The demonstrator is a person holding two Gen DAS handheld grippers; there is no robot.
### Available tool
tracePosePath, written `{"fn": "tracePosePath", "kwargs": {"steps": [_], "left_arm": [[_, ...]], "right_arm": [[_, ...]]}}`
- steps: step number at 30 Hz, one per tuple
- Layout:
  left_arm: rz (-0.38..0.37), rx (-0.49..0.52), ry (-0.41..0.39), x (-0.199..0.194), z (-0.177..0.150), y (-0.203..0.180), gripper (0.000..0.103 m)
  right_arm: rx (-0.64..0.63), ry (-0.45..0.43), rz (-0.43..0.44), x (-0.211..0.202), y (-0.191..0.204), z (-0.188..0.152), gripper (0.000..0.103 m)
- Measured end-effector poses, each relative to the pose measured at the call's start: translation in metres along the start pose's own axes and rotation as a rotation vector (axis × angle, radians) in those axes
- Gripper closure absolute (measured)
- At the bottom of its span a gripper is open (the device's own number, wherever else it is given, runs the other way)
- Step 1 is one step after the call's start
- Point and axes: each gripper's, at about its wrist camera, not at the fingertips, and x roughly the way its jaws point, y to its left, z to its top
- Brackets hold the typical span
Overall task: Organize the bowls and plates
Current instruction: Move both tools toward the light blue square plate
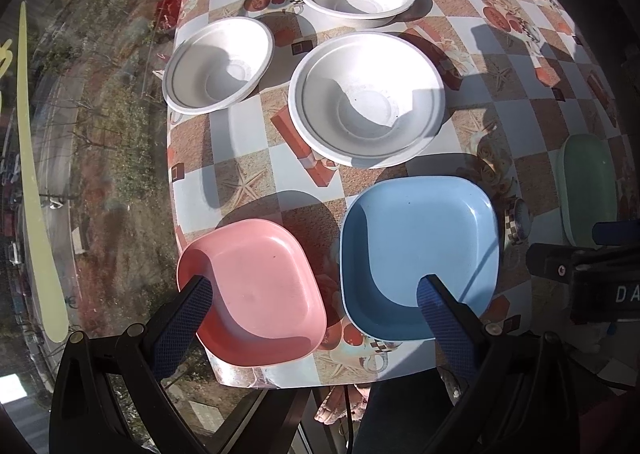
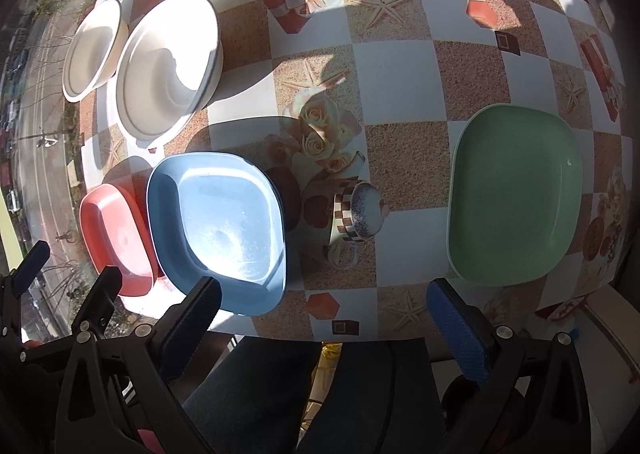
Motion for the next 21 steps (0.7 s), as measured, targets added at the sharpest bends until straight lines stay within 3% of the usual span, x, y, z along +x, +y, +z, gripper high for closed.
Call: {"fn": "tracePosePath", "kwargs": {"steps": [11,21], "left_arm": [[0.029,-0.004,0.027,0.034,-0.004,-0.004,0.001],[0.083,0.026,0.127,0.060,-0.006,-0.004,0.001]], "right_arm": [[0.008,0.062,0.003,0.048,0.004,0.005,0.000],[-0.026,0.072,-0.086,0.087,0.013,0.005,0.000]]}}
